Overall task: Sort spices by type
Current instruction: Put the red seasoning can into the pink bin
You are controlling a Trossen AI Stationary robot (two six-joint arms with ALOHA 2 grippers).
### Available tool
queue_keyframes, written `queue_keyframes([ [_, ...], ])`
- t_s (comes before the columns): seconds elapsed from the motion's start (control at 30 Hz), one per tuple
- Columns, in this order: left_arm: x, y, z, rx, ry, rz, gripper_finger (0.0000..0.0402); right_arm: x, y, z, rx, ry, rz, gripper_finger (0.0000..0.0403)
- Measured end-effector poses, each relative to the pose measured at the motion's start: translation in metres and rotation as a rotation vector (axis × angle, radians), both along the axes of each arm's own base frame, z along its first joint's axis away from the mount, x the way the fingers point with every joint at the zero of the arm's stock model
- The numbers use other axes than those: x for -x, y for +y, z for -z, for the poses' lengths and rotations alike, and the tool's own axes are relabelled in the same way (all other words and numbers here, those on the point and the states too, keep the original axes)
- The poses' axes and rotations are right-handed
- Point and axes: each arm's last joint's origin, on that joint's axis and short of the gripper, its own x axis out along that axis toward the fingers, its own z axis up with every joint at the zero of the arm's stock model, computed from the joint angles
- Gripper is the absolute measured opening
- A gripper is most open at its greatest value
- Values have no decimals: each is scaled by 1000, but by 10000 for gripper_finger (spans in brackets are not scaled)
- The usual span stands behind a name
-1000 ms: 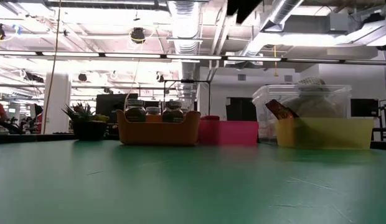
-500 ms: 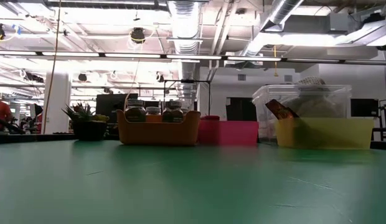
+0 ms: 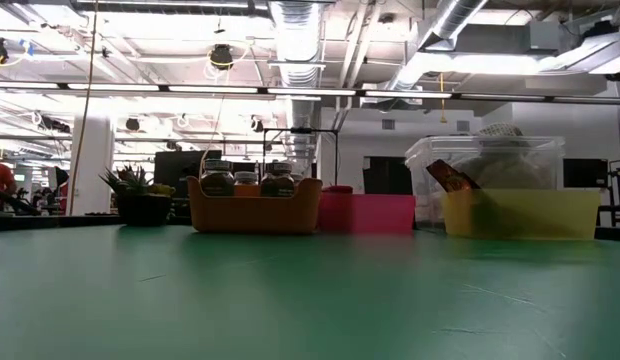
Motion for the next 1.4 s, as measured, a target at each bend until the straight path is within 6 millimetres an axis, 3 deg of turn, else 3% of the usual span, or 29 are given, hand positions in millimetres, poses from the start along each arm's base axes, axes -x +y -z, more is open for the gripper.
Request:
queue_keyframes([
  [0.2, 1, -1, 0, -15, -29, -50, 306, 0, -1, 0, 28, 1, -5, 291],
  [0.67, 0, 5, -1, -70, -63, 24, 306, -2, -5, 0, 45, 7, -2, 291],
  [0.97, 1, 7, -17, -79, -86, 45, 306, -4, -7, 0, 42, 1, 7, 291],
  [1.4, 7, 4, -22, -51, -3, -33, 306, -7, -6, -2, 32, -35, 1, 291],
])
